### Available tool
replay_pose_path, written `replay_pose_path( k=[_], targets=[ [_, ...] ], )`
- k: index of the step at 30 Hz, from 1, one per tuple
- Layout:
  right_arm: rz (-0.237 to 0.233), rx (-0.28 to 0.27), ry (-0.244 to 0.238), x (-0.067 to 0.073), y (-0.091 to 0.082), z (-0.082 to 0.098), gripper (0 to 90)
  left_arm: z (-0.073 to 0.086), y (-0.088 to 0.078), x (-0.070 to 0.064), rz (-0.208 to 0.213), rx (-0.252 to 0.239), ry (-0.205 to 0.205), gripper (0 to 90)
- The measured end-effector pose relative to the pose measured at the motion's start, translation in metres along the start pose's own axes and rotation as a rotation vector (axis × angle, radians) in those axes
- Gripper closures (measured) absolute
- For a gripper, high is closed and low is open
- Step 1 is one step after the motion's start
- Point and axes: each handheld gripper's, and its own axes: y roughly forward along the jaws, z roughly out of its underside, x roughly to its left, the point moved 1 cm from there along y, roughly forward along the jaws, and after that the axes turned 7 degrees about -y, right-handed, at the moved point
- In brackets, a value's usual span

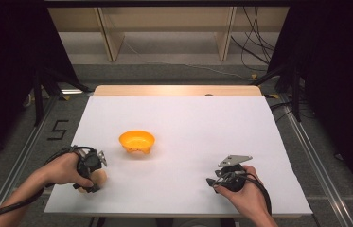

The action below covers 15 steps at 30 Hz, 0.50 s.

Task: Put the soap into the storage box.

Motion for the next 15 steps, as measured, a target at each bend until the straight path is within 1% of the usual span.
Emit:
replay_pose_path(
  k=[1, 2, 4, 5, 7, 8, 9, 10, 12, 13, 14, 15],
  targets=[
    [0.0, 0.0, 0.0, 0.0, 0.0, 0.0, 52.9, 0.0, 0.0, 0.0, 0.0, 0.0, 0.0, 32.3],
    [0.003, -0.007, -0.012, -0.0009, 0.0005, 0.0002, 52.9, -0.0007, -0.0009, 0.0006, -0.004, -0.001, 0.013, 32.3],
    [0.002, -0.006, -0.011, -0.0006, 0.0004, 0.0002, 52.9, -0.001, -0.0016, 0.0007, -0.004, 0.003, 0.012, 32.4],
    [0.002, -0.006, -0.011, -0.0006, 0.0004, 0.0002, 52.9, -0.0012, -0.0021, 0.0008, -0.005, 0.005, 0.018, 32.4],
    [0.007, -0.018, -0.028, -0.0017, 0.0008, 0.0, 52.9, -0.0018, -0.0031, 0.0006, -0.006, -0.003, 0.02, 32.4],
    [0.003, -0.007, -0.01, -0.0004, 0.0002, 0.0, 52.9, -0.002, -0.0036, 0.0004, -0.006, -0.003, 0.023, 32.4],
    [0.004, -0.009, -0.012, -0.0006, 0.0002, 0.0, 52.9, -0.0021, -0.0035, 0.0003, -0.006, -0.009, 0.027, 32.3],
    [0.003, -0.013, -0.01, -0.0006, 0.0005, 0.0001, 52.9, -0.0026, -0.0049, 0.0004, -0.011, -0.002, 0.033, 32.3],
    [0.004, -0.015, -0.009, -0.0005, 0.0005, 0.0001, 52.9, -0.0031, -0.0062, 0.0013, -0.013, -0.003, 0.042, 32.3],
    [0.009, -0.019, -0.023, -0.0013, 0.001, 0.0005, 52.9, -0.0033, -0.007, 0.0017, -0.013, 0.0, 0.045, 32.4],
    [0.01, -0.021, -0.024, -0.0014, 0.001, 0.0005, 52.9, -0.0033, -0.0069, 0.0022, -0.017, -0.008, 0.049, 32.3],
    [0.01, -0.021, -0.025, -0.0014, 0.0009, 0.0005, 52.9, -0.0036, -0.008, 0.0026, -0.023, -0.001, 0.051, 32.3]
  ],
)
